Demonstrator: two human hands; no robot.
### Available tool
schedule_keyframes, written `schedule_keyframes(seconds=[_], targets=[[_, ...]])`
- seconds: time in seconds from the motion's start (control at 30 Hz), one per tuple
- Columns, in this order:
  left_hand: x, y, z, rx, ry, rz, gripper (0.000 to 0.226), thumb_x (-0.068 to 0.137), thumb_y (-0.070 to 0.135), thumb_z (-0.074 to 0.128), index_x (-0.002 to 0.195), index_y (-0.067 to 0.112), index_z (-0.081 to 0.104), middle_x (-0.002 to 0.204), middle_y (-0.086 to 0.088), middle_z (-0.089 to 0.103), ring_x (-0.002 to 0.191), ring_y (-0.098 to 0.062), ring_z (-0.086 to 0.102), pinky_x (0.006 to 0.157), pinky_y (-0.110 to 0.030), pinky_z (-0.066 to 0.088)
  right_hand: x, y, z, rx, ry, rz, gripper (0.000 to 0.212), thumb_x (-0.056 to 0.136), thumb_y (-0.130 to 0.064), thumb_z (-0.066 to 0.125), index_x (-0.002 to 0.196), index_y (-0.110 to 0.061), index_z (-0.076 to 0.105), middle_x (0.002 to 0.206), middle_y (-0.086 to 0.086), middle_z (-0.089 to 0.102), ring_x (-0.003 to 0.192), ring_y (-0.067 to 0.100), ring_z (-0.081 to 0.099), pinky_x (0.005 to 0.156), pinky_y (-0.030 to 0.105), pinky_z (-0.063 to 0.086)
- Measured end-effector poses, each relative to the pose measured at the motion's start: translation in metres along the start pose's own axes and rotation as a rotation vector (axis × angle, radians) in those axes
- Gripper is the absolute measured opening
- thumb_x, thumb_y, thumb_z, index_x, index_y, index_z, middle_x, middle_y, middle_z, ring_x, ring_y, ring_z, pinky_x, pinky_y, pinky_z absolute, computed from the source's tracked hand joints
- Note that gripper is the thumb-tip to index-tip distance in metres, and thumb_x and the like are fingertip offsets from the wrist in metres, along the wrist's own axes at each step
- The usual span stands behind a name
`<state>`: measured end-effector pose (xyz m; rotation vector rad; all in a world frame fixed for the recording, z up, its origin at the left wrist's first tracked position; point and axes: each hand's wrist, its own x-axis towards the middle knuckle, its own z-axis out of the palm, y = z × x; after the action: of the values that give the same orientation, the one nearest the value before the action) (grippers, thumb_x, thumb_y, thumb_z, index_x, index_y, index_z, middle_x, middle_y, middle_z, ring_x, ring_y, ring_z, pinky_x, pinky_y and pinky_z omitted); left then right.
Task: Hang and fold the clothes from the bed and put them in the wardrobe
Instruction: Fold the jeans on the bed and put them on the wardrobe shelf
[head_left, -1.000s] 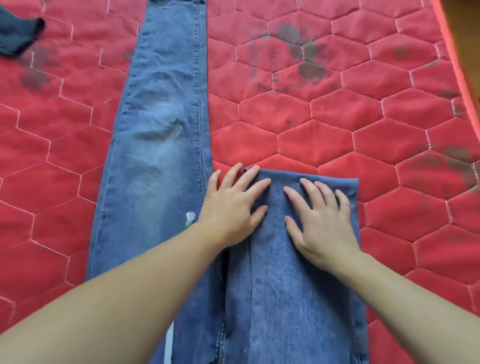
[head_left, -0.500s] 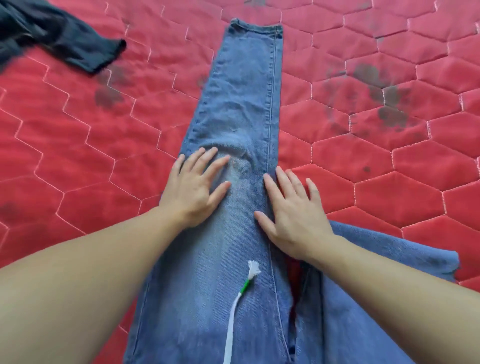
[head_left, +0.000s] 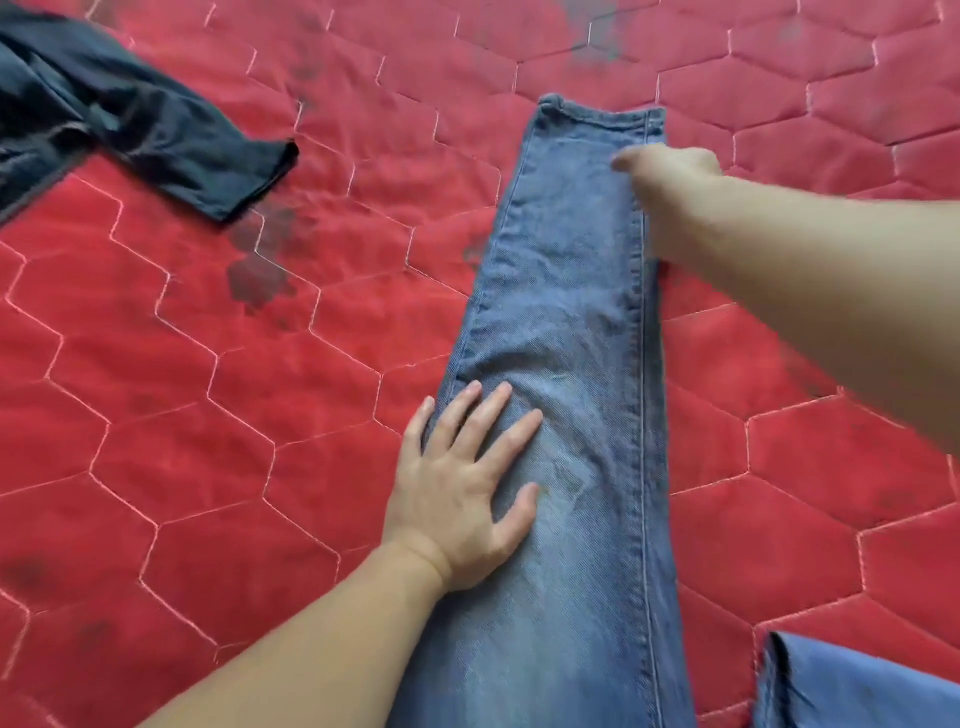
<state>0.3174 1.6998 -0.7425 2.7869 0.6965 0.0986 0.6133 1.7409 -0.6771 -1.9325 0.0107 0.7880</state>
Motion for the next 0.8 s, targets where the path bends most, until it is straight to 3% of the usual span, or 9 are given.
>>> schedule_keyframes(seconds=[0.07, 0.13, 0.23, 0.37, 0.43, 0.5, 0.6, 0.73, 0.8], targets=[[0.004, -0.001, 0.0, -0.005, 0.016, 0.007, 0.061, 0.082, 0.052, 0.045, 0.14, 0.034, 0.05, 0.15, -0.001, 0.044, 0.14, -0.026, 0.039, 0.111, -0.055, 0.024, 0.013, -0.02, 0.002, -0.004, 0.047, 0.018, 0.02, 0.083, -0.027, 0.073, 0.094, -0.017, 0.06, 0.077, -0.003, 0.059, 0.06, 0.008, 0.053, 0.047, 0.02, 0.04], [0.004, -0.002, 0.001, -0.007, 0.026, 0.002, 0.061, 0.082, 0.052, 0.045, 0.14, 0.034, 0.05, 0.151, 0.0, 0.044, 0.14, -0.025, 0.038, 0.111, -0.056, 0.026, 0.019, -0.026, 0.007, -0.025, 0.041, -0.033, 0.01, 0.083, -0.017, 0.071, 0.088, -0.016, 0.063, 0.07, -0.003, 0.057, 0.053, 0.007, 0.051, 0.039, 0.016, 0.039], [0.003, -0.001, 0.0, -0.023, 0.031, -0.004, 0.06, 0.082, 0.051, 0.044, 0.139, 0.033, 0.051, 0.151, 0.0, 0.044, 0.141, -0.025, 0.038, 0.113, -0.055, 0.025, 0.019, -0.018, 0.015, -0.243, 0.043, -0.331, 0.011, 0.082, -0.012, 0.06, 0.088, -0.018, 0.067, 0.076, -0.003, 0.058, 0.062, 0.008, 0.051, 0.048, 0.02, 0.041], [0.004, -0.003, 0.001, -0.05, 0.023, -0.016, 0.063, 0.081, 0.055, 0.04, 0.14, 0.034, 0.05, 0.152, 0.002, 0.042, 0.143, -0.022, 0.034, 0.116, -0.053, 0.021, -0.024, 0.015, 0.016, -0.507, 0.04, -0.643, 0.022, 0.078, -0.03, 0.052, 0.061, -0.021, 0.043, 0.058, -0.012, 0.042, 0.051, 0.0, 0.036, 0.044, 0.017, 0.028], [0.003, -0.004, 0.002, -0.073, 0.022, -0.021, 0.065, 0.081, 0.061, 0.037, 0.139, 0.034, 0.051, 0.152, 0.003, 0.042, 0.144, -0.02, 0.031, 0.117, -0.051, 0.018, -0.053, 0.045, 0.005, -0.585, -0.04, -0.74, 0.023, 0.079, -0.031, 0.054, 0.063, -0.016, 0.049, 0.06, -0.007, 0.043, 0.055, 0.006, 0.039, 0.049, 0.023, 0.029], [0.004, -0.004, -0.001, -0.108, 0.032, -0.037, 0.07, 0.081, 0.065, 0.034, 0.139, 0.029, 0.051, 0.15, 0.0, 0.043, 0.143, -0.022, 0.032, 0.118, -0.048, 0.017, -0.08, 0.081, -0.013, -0.709, -0.12, -0.819, 0.012, 0.08, -0.023, 0.057, 0.076, -0.013, 0.062, 0.073, 0.001, 0.054, 0.072, 0.018, 0.052, 0.063, 0.028, 0.038], [0.0, 0.003, -0.009, -0.217, 0.104, -0.104, 0.081, 0.079, 0.066, 0.035, 0.14, 0.015, 0.048, 0.141, -0.009, 0.049, 0.133, -0.029, 0.042, 0.113, -0.045, 0.026, -0.121, 0.128, -0.043, -0.813, -0.173, -0.894, 0.011, 0.079, -0.014, 0.056, 0.088, -0.01, 0.062, 0.092, 0.009, 0.059, 0.092, 0.032, 0.056, 0.083, 0.042, 0.044], [-0.049, 0.026, -0.012, -0.55, 0.329, -0.403, 0.088, 0.074, 0.07, 0.039, 0.144, 0.017, 0.04, 0.136, 0.003, 0.054, 0.13, -0.014, 0.044, 0.112, -0.039, 0.026, -0.172, 0.166, -0.075, -0.8, -0.177, -0.94, 0.015, 0.073, -0.015, 0.056, 0.086, -0.012, 0.061, 0.09, 0.001, 0.054, 0.089, 0.032, 0.057, 0.08, 0.043, 0.045], [-0.077, 0.04, -0.015, -0.683, 0.365, -0.49, 0.087, 0.074, 0.071, 0.043, 0.147, 0.023, 0.036, 0.131, 0.007, 0.057, 0.129, -0.01, 0.046, 0.114, -0.041, 0.025, -0.195, 0.175, -0.086, -0.79, -0.205, -0.966, 0.019, 0.069, -0.004, 0.058, 0.085, -0.011, 0.064, 0.098, 0.004, 0.057, 0.091, 0.032, 0.059, 0.084, 0.045, 0.046]])
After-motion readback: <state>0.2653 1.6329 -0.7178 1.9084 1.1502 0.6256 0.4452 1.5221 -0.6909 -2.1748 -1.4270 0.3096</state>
